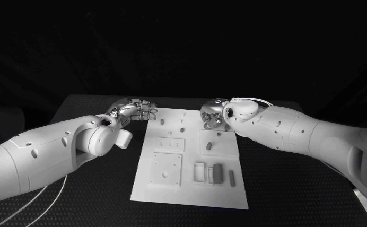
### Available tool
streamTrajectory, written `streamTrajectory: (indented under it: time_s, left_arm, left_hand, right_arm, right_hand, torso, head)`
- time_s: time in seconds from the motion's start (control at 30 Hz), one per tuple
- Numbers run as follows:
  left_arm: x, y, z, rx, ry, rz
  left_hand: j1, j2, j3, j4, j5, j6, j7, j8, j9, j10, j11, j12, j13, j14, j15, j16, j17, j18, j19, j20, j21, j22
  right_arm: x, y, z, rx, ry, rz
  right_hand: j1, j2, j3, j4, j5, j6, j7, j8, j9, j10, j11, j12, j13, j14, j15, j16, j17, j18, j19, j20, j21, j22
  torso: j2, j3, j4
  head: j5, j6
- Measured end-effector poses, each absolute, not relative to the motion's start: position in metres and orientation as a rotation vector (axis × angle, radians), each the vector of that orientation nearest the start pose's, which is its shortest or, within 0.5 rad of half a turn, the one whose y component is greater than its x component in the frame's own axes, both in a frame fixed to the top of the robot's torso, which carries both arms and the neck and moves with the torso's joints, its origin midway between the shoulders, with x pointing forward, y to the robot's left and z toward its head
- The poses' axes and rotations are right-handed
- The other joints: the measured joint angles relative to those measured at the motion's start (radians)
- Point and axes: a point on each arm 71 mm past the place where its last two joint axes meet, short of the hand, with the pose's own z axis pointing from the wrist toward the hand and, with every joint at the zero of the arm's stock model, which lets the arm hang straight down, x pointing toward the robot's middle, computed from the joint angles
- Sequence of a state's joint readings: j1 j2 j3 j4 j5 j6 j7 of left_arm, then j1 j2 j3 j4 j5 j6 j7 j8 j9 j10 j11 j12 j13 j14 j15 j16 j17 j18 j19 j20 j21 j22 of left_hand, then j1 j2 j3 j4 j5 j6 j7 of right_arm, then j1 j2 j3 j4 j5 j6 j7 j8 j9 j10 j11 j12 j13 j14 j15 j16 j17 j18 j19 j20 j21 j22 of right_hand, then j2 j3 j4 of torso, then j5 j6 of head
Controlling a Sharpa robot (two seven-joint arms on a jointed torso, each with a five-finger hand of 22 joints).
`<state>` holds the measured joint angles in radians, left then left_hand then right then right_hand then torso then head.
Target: Assemble the parts on the task board
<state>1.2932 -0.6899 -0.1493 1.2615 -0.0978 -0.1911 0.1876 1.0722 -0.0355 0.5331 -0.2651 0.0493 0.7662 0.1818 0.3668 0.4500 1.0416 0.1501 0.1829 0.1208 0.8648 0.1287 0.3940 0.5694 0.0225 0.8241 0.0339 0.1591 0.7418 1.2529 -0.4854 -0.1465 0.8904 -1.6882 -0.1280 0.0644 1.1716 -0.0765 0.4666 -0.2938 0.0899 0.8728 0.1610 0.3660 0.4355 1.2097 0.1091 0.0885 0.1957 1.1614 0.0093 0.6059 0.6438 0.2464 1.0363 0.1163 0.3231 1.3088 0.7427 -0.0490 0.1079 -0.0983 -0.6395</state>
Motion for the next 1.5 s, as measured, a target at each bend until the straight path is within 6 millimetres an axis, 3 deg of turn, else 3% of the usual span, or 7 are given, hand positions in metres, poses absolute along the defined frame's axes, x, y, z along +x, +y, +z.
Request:
streamTrajectory:
  time_s: [0.27,0.6,0.8,1.07,1.5]
  left_arm:
    - [0.538,0.206,-0.196,-1.036,1.683,-1.346]
    - [0.538,0.205,-0.196,-1.035,1.685,-1.348]
    - [0.538,0.206,-0.196,-1.036,1.683,-1.345]
    - [0.539,0.204,-0.196,-1.034,1.685,-1.347]
    - [0.539,0.205,-0.197,-1.036,1.684,-1.344]
  left_hand:
    - [0.000,0.000,0.000,0.000,0.000,0.000,0.000,0.000,-0.001,0.000,0.000,0.000,0.000,0.000,0.000,0.000,0.001,0.000,0.000,0.000,-0.004,-0.001]
    - [0.000,0.000,0.000,0.000,0.000,0.000,0.000,0.000,-0.001,0.000,0.000,-0.006,-0.001,0.000,0.000,-0.004,0.002,0.000,0.000,0.000,-0.004,-0.001]
    - [0.000,0.000,0.000,0.000,0.000,0.000,0.000,0.000,-0.001,0.000,0.000,-0.006,-0.002,0.000,0.000,-0.004,0.003,0.000,0.000,0.000,-0.004,-0.001]
    - [0.000,0.000,0.000,0.000,0.000,0.000,0.000,0.000,-0.001,0.000,0.000,-0.006,-0.002,0.000,0.000,-0.004,0.003,0.000,0.000,0.000,-0.004,-0.001]
    - [0.000,0.000,0.000,0.000,0.000,0.000,0.000,0.000,-0.002,0.000,0.000,-0.006,-0.002,0.000,0.000,-0.004,0.003,0.000,0.000,0.000,-0.004,-0.001]
  right_arm:
    - [0.575,-0.193,-0.230,-0.531,1.796,0.319]
    - [0.577,-0.193,-0.230,-0.527,1.796,0.316]
    - [0.578,-0.193,-0.229,-0.525,1.788,0.318]
    - [0.576,-0.192,-0.229,-0.522,1.757,0.327]
    - [0.573,-0.181,-0.223,-0.480,1.634,0.363]
  right_hand:
    - [0.000,0.000,0.000,0.000,0.000,0.009,-0.002,-0.002,0.002,0.000,0.000,-0.004,0.001,0.002,-0.002,0.000,0.005,-0.006,0.000,0.000,0.002,0.000]
    - [0.003,0.003,0.008,0.001,0.003,0.026,-0.011,-0.002,0.007,0.015,-0.004,-0.004,0.007,0.008,-0.007,0.005,0.017,0.009,0.009,-0.005,0.016,0.000]
    - [0.009,0.009,0.114,0.003,0.003,0.056,-0.017,-0.002,0.014,0.042,-0.013,-0.009,0.016,0.022,-0.014,0.011,0.035,0.008,0.015,-0.004,0.041,0.000]
    - [0.004,0.015,0.206,0.001,0.001,0.103,-0.034,-0.006,0.038,0.094,-0.032,-0.013,0.038,0.053,-0.034,0.067,0.082,-0.006,0.042,-0.031,0.121,0.000]
    - [0.000,0.019,0.222,0.003,0.003,0.124,-0.045,0.004,0.072,0.111,-0.036,-0.008,0.038,0.071,-0.042,0.094,0.103,-0.015,0.061,-0.046,0.190,-0.002]
  torso:
    - [0.006,-0.0012,0.0011]
    - [0.012,-0.0027,0.0029]
    - [0.015,-0.0033,0.0029]
    - [0.018,-0.0047,0.0023]
    - [0.021,-0.0059,0.0032]
  head:
    - [-0.002,0.005]
    - [-0.003,0.010]
    - [-0.001,0.009]
    - [-0.002,0.013]
    - [0.003,0.033]
